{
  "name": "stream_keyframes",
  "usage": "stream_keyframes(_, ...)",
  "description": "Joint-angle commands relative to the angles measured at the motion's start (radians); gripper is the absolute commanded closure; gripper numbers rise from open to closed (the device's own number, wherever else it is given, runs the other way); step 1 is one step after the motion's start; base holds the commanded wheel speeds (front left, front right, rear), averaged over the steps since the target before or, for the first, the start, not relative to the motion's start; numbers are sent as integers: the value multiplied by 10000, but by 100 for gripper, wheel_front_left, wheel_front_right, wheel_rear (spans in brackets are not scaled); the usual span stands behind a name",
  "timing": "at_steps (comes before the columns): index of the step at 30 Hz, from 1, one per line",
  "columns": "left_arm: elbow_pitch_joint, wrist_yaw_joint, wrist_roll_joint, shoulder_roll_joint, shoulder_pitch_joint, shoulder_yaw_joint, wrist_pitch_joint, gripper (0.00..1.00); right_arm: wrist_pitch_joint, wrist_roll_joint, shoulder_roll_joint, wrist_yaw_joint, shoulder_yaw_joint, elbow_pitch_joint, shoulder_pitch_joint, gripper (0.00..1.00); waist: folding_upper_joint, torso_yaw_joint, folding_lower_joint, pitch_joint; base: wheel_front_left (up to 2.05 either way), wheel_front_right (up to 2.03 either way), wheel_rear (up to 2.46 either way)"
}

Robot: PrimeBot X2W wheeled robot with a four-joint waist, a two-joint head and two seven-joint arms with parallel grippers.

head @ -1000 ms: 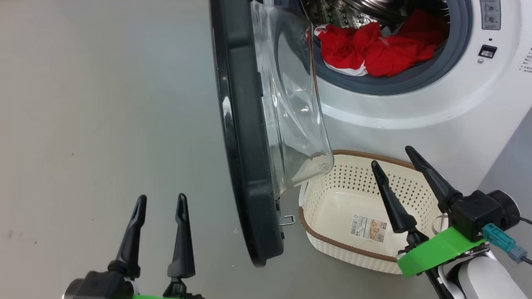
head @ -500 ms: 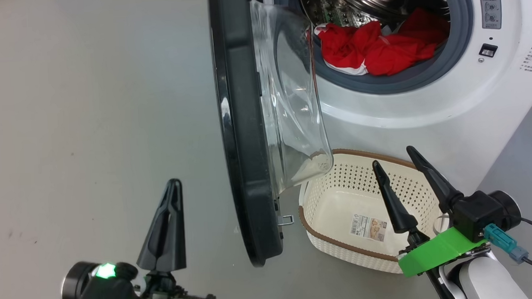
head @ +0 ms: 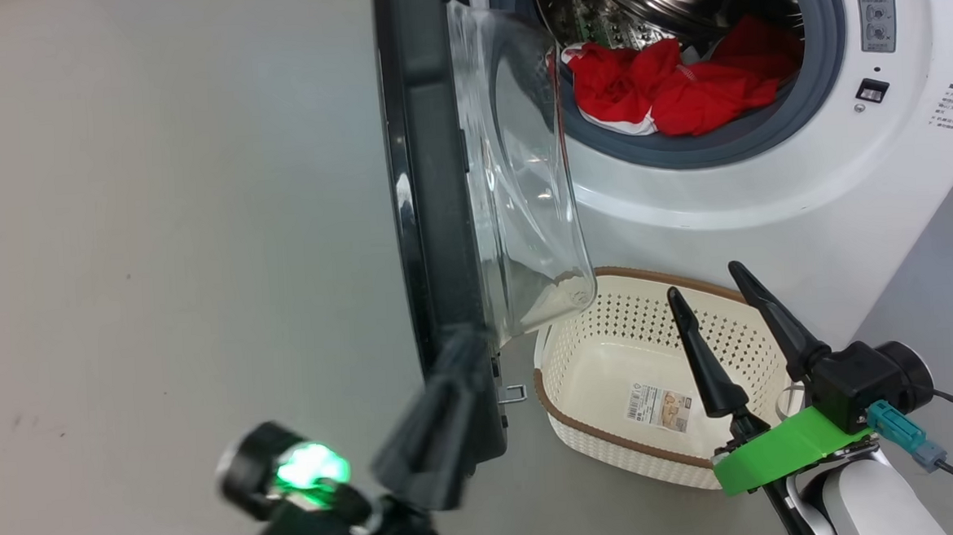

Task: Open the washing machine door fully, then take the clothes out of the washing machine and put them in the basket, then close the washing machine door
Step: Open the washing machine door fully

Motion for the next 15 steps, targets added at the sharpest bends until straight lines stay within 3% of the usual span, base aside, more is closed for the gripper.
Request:
stream_keyframes(1,-201,-178,-118,-2,-419,82,129,100,-64,47,56,63,247,-262,-37,0,0,-4,0,5,0,0,0)
stream_keyframes(10,1813,-715,-728,-124,-1048,-707,485,100,-64,10,56,63,168,-324,41,0,0,-41,0,-13,0,0,0)
stream_keyframes(15,3136,-709,-544,-91,-1499,-782,251,100,-64,0,56,63,70,-359,161,0,0,-65,0,-77,0,0,0)
